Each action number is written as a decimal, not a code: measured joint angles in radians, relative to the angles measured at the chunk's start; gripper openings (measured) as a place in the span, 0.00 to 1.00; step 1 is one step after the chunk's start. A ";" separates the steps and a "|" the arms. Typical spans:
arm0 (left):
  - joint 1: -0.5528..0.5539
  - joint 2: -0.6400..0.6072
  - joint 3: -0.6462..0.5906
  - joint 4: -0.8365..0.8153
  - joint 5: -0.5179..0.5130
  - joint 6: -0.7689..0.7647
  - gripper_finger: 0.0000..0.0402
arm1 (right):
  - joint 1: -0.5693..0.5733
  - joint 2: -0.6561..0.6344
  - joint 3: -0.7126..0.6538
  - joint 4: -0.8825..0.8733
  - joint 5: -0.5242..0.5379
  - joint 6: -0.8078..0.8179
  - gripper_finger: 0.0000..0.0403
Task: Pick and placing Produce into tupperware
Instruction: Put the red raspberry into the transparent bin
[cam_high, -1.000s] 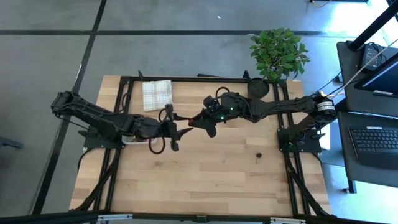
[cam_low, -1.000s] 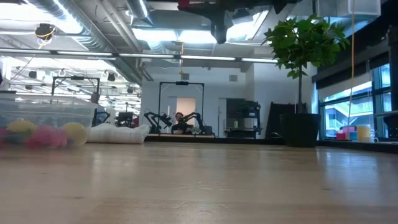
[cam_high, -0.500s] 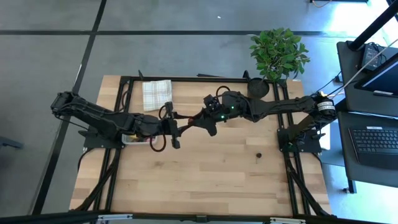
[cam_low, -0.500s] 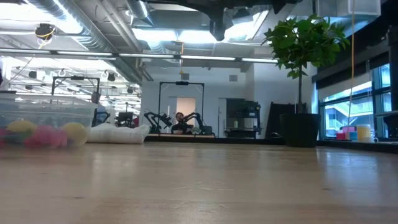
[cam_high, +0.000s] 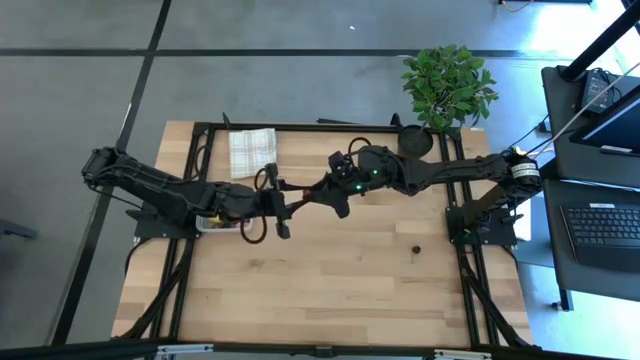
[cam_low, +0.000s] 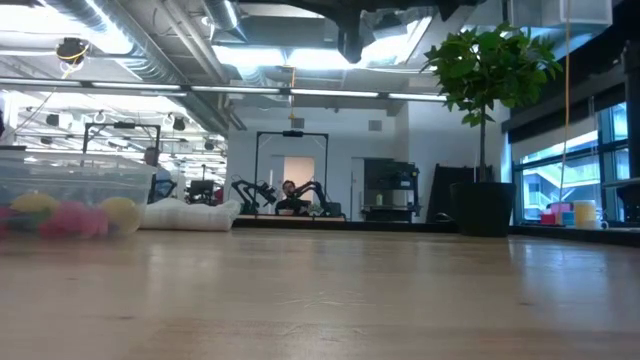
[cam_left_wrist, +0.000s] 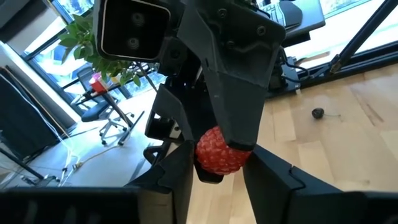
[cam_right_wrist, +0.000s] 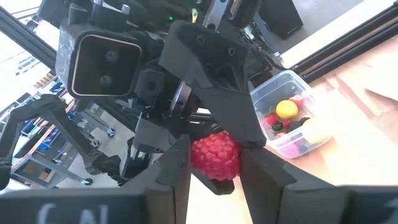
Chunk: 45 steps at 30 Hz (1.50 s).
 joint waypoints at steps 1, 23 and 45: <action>0.000 0.000 0.000 0.003 0.002 0.000 0.31 | 0.000 0.000 0.000 0.000 -0.001 0.000 0.29; 0.000 0.001 0.000 0.008 0.027 0.003 0.25 | 0.000 0.002 0.000 -0.002 0.002 0.003 0.29; -0.001 0.000 0.004 0.014 0.028 -0.011 0.23 | -0.001 0.004 0.000 -0.035 -0.143 -0.016 0.45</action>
